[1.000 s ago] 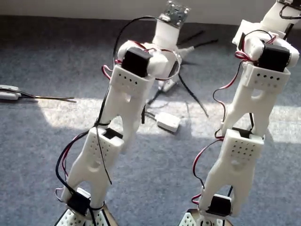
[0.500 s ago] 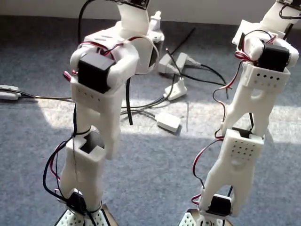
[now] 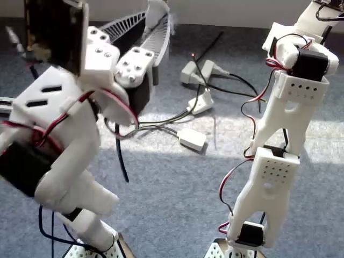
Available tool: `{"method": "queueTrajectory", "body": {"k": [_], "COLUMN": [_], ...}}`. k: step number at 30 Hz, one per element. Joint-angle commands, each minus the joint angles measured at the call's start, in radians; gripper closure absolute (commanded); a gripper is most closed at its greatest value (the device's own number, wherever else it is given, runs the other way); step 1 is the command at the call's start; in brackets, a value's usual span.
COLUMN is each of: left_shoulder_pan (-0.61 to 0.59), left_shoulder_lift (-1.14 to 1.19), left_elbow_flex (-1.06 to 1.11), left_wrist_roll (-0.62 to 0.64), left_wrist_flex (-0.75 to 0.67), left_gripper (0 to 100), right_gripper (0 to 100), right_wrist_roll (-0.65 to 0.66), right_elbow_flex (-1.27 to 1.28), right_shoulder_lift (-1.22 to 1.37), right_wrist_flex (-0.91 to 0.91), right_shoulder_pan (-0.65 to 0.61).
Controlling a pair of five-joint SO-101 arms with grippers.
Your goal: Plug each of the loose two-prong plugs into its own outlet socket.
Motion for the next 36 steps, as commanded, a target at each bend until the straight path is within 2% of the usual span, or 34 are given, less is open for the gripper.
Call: {"method": "queueTrajectory", "body": {"k": [1, 3, 6, 11, 13, 16, 19, 22, 25, 27, 28, 30, 36], "left_shoulder_pan": [0.022, 0.008, 0.038, 0.041, 0.035, 0.010, -0.019, -0.082, -0.113, -0.125, -0.127, -0.127, -0.124], "left_shoulder_lift": [-0.140, -0.208, -0.351, -0.702, -0.839, -1.052, -1.274, -1.477, -1.609, -1.620, -1.609, -1.567, -1.386], "left_elbow_flex": [0.047, 0.120, 0.352, 0.914, 1.152, 1.555, 2.020, 2.519, 2.985, 3.195, 3.264, 3.326, 3.306], "left_wrist_roll": [0.008, 0.009, 0.009, 0.011, 0.008, 0.006, 0.006, 0.009, 0.006, 0.005, 0.005, 0.005, 0.005], "left_wrist_flex": [0.066, 0.066, 0.068, 0.048, -0.038, -0.258, -0.592, -1.025, -1.540, -1.849, -1.950, -2.015, -2.024], "left_gripper": [99, 99, 99, 99, 99, 99, 99, 99, 99, 99, 99, 99, 99], "right_gripper": [78.6, 78.6, 78.6, 78.6, 78.6, 78.6, 78.6, 78.6, 78.6, 78.6, 78.6, 79.8, 92.5], "right_wrist_roll": [-0.012, -0.012, -0.012, -0.012, -0.012, -0.009, -0.006, -0.006, -0.006, -0.006, -0.006, -0.006, -0.005], "right_elbow_flex": [-0.005, -0.008, -0.010, -0.004, -0.004, -0.012, -0.013, -0.013, -0.013, -0.013, -0.013, -0.013, -0.035], "right_shoulder_lift": [-0.070, -0.070, -0.071, -0.071, -0.071, -0.071, -0.073, -0.073, -0.074, -0.074, -0.074, -0.074, -0.171], "right_wrist_flex": [-0.001, 0.008, 0.013, 0.015, 0.022, 0.045, 0.071, 0.091, 0.110, 0.120, 0.125, 0.130, 0.157], "right_shoulder_pan": [-0.013, -0.013, -0.019, -0.044, -0.056, -0.094, -0.137, -0.171, -0.209, -0.237, -0.249, -0.268, -0.329]}}
